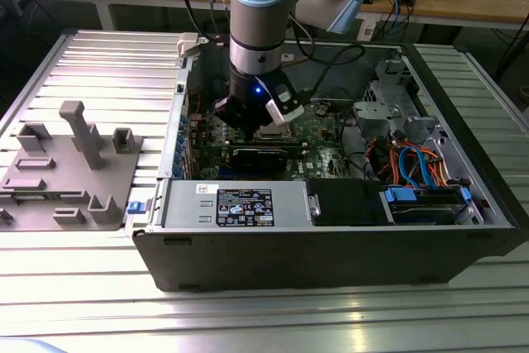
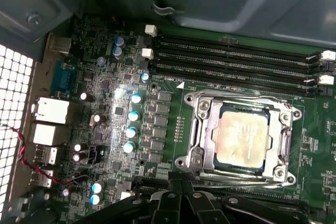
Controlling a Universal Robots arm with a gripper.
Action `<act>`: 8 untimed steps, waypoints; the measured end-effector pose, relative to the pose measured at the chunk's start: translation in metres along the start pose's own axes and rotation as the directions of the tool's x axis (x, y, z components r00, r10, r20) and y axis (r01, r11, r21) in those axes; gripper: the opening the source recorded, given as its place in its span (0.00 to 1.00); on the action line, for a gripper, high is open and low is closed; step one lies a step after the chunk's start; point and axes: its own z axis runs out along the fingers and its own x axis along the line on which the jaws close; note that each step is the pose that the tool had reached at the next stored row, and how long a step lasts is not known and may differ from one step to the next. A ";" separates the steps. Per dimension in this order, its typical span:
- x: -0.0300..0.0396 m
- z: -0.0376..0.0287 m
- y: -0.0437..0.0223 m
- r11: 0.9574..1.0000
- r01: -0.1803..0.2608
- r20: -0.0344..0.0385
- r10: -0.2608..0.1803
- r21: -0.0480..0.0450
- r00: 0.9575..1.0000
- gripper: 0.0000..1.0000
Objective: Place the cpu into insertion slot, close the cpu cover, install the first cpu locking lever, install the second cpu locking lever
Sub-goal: 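Install the second cpu locking lever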
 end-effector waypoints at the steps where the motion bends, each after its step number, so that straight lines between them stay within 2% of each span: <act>1: -0.0003 0.0010 0.0014 1.000 0.000 0.000 0.000 0.000 1.000 0.11; 8: -0.0005 0.0078 0.0032 1.000 0.000 0.000 0.000 0.000 1.000 0.11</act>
